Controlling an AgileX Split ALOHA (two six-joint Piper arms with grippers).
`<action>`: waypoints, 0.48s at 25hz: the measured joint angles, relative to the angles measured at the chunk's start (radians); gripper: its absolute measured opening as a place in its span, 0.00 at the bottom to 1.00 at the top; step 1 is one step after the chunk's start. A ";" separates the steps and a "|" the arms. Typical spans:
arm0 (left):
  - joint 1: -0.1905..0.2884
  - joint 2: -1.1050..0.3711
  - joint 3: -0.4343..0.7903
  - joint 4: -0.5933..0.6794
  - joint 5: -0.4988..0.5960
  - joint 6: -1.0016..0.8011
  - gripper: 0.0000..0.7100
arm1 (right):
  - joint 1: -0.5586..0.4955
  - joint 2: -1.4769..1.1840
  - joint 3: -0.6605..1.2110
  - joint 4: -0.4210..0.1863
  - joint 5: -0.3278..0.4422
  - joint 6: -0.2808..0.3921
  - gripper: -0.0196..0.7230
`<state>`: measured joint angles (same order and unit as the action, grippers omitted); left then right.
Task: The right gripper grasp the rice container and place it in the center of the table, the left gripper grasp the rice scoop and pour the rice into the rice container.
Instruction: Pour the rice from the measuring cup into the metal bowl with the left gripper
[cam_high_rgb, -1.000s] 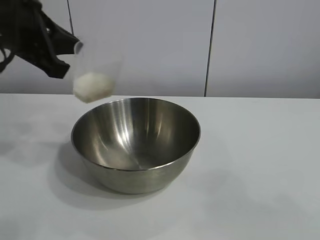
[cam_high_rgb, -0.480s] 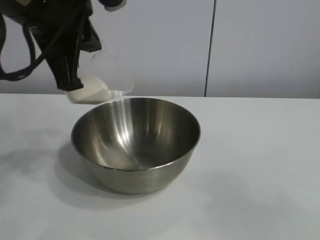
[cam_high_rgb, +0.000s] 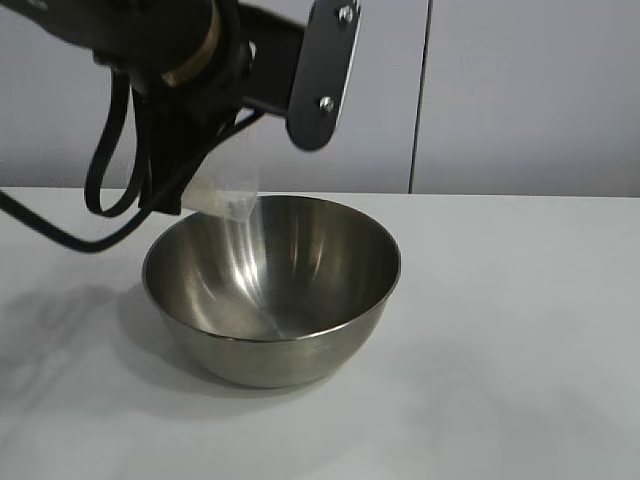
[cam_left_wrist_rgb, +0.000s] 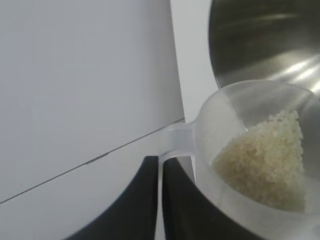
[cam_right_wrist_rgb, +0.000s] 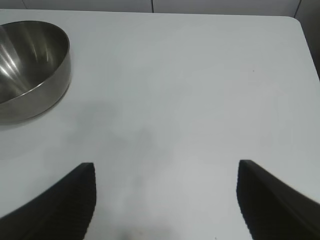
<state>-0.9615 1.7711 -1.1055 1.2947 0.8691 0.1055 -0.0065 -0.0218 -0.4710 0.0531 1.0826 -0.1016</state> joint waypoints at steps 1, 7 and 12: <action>-0.002 0.016 -0.001 0.000 0.019 0.032 0.01 | 0.000 0.000 0.000 0.000 0.000 0.000 0.75; -0.056 0.032 -0.002 0.035 0.059 0.134 0.01 | 0.000 0.000 0.000 0.000 -0.001 0.000 0.75; -0.092 0.032 -0.002 0.040 0.087 0.296 0.01 | 0.000 0.000 0.000 0.000 -0.001 0.000 0.75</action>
<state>-1.0530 1.8027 -1.1076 1.3346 0.9563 0.4017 -0.0065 -0.0218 -0.4710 0.0531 1.0815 -0.1016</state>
